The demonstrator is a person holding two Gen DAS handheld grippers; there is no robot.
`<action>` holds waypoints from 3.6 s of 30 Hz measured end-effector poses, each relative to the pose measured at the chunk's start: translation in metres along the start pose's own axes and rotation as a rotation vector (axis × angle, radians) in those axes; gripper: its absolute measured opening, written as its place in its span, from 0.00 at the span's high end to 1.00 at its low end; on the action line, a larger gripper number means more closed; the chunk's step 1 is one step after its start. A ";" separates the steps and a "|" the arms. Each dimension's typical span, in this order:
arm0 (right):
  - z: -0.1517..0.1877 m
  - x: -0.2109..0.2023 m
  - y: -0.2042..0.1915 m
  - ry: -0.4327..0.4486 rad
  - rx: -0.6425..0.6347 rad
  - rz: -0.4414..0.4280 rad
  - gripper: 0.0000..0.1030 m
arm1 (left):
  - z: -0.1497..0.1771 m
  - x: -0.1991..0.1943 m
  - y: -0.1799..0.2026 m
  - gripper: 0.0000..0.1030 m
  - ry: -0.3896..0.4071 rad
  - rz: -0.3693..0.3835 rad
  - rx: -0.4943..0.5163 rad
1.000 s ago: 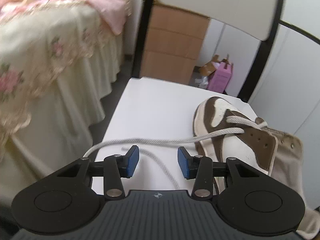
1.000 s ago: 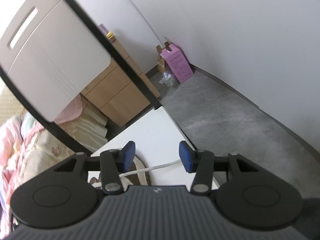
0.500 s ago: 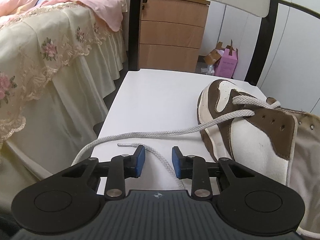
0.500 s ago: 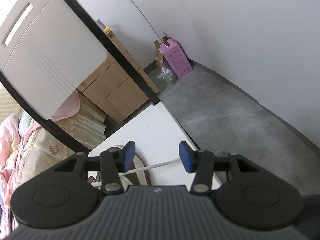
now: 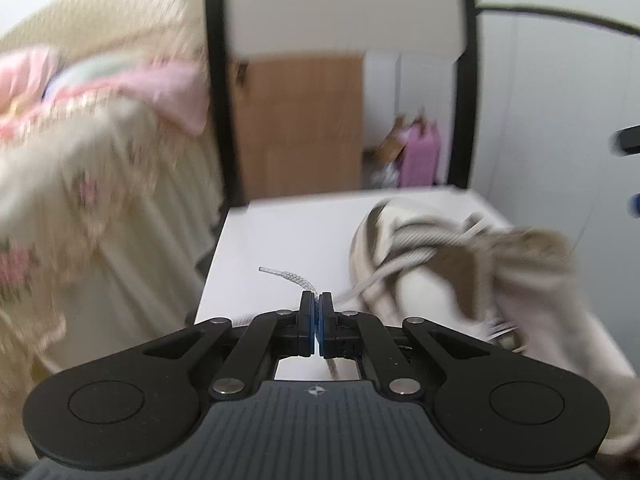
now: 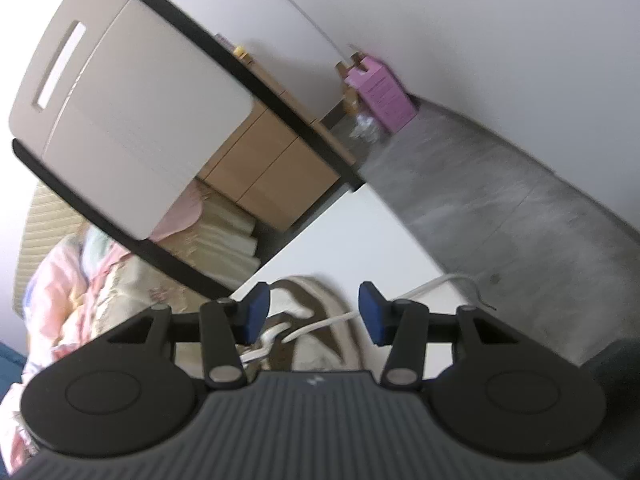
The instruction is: Lace up shoes with both hands
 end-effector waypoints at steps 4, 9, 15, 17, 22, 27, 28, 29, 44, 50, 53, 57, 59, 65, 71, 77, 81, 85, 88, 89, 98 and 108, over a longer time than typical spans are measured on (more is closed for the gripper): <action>0.003 0.009 -0.002 -0.064 0.048 -0.103 0.48 | -0.001 -0.036 0.018 0.98 0.154 0.083 0.089; 0.003 0.011 -0.010 -0.088 0.043 -0.189 0.48 | 0.010 -0.073 0.057 0.98 0.327 0.140 0.303; 0.006 0.016 -0.019 -0.164 0.043 -0.316 0.48 | 0.035 -0.086 0.097 0.98 0.407 0.176 0.556; 0.007 0.015 -0.024 -0.167 0.011 -0.309 0.49 | 0.040 -0.088 0.104 0.98 0.417 0.178 0.592; 0.011 0.017 -0.028 -0.182 -0.052 -0.256 0.64 | 0.044 -0.088 0.109 0.98 0.411 0.183 0.604; 0.012 0.018 -0.022 -0.190 -0.033 -0.259 0.96 | 0.042 -0.086 0.110 0.98 0.403 0.175 0.589; 0.012 0.018 -0.021 -0.185 -0.033 -0.254 0.97 | 0.042 -0.086 0.110 0.98 0.404 0.173 0.585; 0.011 0.017 -0.021 -0.173 -0.039 -0.241 0.97 | 0.042 -0.086 0.110 0.98 0.407 0.173 0.580; 0.008 0.013 -0.015 -0.127 -0.021 -0.257 0.97 | 0.029 -0.085 0.088 0.54 0.380 0.175 0.431; 0.016 0.019 -0.024 -0.167 -0.056 -0.269 0.97 | 0.028 -0.086 0.085 0.57 0.372 0.158 0.396; 0.018 0.021 -0.026 -0.181 -0.063 -0.271 0.97 | 0.026 -0.085 0.078 0.65 0.361 0.152 0.373; 0.020 0.022 -0.027 -0.190 -0.067 -0.273 0.97 | 0.026 -0.084 0.075 0.75 0.357 0.146 0.367; 0.021 0.023 -0.027 -0.194 -0.069 -0.272 0.97 | 0.028 -0.084 0.075 0.77 0.358 0.150 0.368; 0.024 0.026 -0.029 -0.202 -0.085 -0.249 0.97 | 0.030 -0.086 0.077 0.81 0.369 0.154 0.395; 0.025 0.026 -0.030 -0.213 -0.091 -0.264 0.96 | 0.035 -0.087 0.077 0.97 0.373 0.161 0.403; 0.024 0.026 -0.029 -0.214 -0.074 -0.290 0.93 | 0.033 -0.086 0.073 0.97 0.367 0.156 0.400; 0.019 0.020 -0.027 -0.180 -0.055 -0.298 0.93 | 0.028 -0.084 0.064 0.97 0.344 0.160 0.373; 0.014 0.017 -0.025 -0.132 -0.038 -0.260 0.92 | 0.006 -0.079 0.035 0.97 0.293 0.174 0.263; 0.012 0.021 -0.029 -0.125 -0.090 -0.172 0.87 | -0.013 -0.073 0.010 0.97 0.253 0.163 0.198; 0.013 0.024 -0.032 -0.130 -0.124 -0.143 0.78 | -0.020 -0.071 0.003 0.97 0.248 0.161 0.191; 0.040 0.049 -0.060 -0.113 -0.563 0.109 0.72 | -0.044 -0.039 -0.014 0.97 0.161 0.220 0.387; 0.049 0.075 -0.045 -0.125 -0.632 0.082 0.87 | -0.037 -0.019 -0.005 0.97 0.109 0.296 0.517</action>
Point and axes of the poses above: each gripper's, at about its wrist camera, not at the fingertips, and x roughly the way its jaws point, y to its right, z to its underside, the point moved 3 cm from there along x, roughly the way its jaws point, and after that the axes turned 8 degrees about -y, right-handed, at the moved point
